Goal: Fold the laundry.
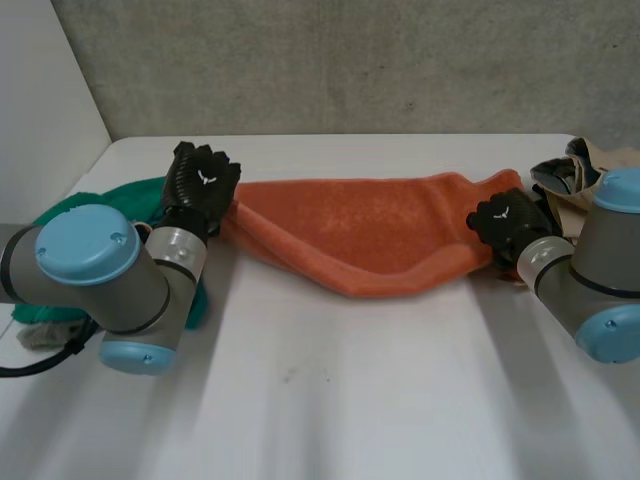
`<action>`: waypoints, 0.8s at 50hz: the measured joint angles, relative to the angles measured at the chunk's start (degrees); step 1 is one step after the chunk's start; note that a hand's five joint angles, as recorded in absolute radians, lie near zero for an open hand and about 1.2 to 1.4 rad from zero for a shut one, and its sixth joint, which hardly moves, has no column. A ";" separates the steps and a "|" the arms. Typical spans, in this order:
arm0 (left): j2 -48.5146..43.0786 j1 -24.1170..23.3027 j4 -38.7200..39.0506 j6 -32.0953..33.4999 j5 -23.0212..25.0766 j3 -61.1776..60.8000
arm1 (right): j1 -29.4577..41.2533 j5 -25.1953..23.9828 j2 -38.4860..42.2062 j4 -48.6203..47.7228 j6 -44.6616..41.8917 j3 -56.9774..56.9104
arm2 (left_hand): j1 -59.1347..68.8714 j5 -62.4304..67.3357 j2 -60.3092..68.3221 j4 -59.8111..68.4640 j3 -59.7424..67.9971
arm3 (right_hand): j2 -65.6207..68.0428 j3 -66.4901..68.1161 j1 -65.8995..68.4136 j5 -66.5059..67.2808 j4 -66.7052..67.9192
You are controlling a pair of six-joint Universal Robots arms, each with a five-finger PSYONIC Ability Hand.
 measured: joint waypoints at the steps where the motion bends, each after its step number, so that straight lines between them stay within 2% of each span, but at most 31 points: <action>1: 0.48 0.22 -0.99 -0.11 0.01 -1.20 | -0.60 -0.02 0.43 2.28 1.76 -0.58 | 0.00 0.00 0.00 0.00 0.00 | -9.02 -9.33 -9.75 -9.78 -9.47; 9: 4.64 0.42 -3.85 -1.06 0.05 -3.81 | -5.44 -1.89 0.28 11.25 9.86 -5.59 | 0.00 0.00 0.00 0.00 0.00 | -21.66 -22.61 -22.61 -24.63 -23.09; 17: 6.85 0.36 -4.62 -1.60 0.09 -5.25 | -10.39 -3.96 2.70 18.39 15.41 -10.96 | 0.00 0.00 0.00 0.00 0.00 | -22.77 -23.42 -23.02 -25.44 -23.80; 20: 6.95 0.39 -4.61 -1.63 0.09 -5.34 | -11.16 -4.95 3.54 19.07 16.12 -11.64 | 0.00 0.00 0.00 0.00 0.00 | -18.74 -19.02 -19.57 -20.19 -19.21; 22: 6.97 0.43 -4.62 -1.70 0.09 -5.40 | -11.56 -6.22 4.44 19.24 16.43 -12.02 | 0.00 0.00 0.00 0.00 0.00 | -8.50 -8.86 -9.32 -10.46 -8.98; 23: 7.00 0.43 -4.66 -1.78 0.07 -5.44 | -11.68 -7.06 5.04 19.24 16.51 -12.20 | 0.00 0.00 0.00 0.00 0.00 | 0.71 -0.56 -0.47 -1.46 -0.68; 26: 7.22 0.42 -5.01 -2.27 0.04 -5.55 | -11.75 -8.46 6.05 19.22 16.48 -12.53 | 0.00 0.00 0.00 0.00 0.00 | 10.60 9.97 5.37 8.49 10.05; 32: 9.21 0.46 -7.04 -3.83 -0.08 -5.67 | -11.84 -9.40 5.27 19.56 16.10 -12.65 | 0.00 0.00 0.00 0.00 0.00 | 10.98 11.31 5.37 9.04 11.67; 40: 20.70 1.65 -15.18 -4.81 -0.31 -4.68 | -15.11 -9.44 -9.06 27.07 9.43 -10.34 | 0.00 0.00 0.00 0.00 0.00 | 10.98 11.33 5.37 9.03 11.80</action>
